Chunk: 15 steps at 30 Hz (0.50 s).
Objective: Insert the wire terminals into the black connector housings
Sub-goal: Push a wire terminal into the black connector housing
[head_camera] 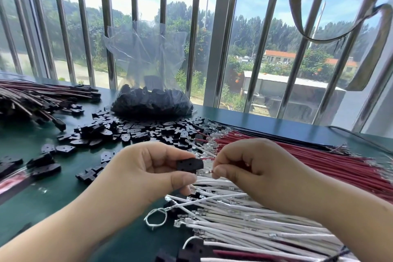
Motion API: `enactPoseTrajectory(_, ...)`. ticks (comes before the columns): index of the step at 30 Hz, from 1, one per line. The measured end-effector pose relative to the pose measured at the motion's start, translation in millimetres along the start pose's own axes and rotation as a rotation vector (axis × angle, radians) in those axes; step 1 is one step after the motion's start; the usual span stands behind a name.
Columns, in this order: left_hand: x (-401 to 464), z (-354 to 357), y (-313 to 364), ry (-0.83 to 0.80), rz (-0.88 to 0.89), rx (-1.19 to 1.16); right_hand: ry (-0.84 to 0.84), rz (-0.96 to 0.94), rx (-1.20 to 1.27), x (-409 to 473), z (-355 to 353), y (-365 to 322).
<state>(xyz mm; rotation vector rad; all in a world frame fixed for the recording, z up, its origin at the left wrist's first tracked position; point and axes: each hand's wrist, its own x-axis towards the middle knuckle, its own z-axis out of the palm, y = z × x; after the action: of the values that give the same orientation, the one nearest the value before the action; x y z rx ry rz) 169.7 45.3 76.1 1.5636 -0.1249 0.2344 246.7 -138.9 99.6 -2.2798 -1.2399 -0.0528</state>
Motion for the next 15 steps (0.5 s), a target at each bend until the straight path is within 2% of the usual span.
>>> enactPoseTrajectory(7, 0.6, -0.2, -1.9, -0.034, -0.021, 0.084, -0.049, 0.025, 0.073, -0.9, 0.3, 2.1)
enactPoseTrajectory(15, 1.5, -9.0, -5.3, 0.001, -0.020, 0.023, -0.115, 0.086, 0.276, 2.8, -12.6, 6.9)
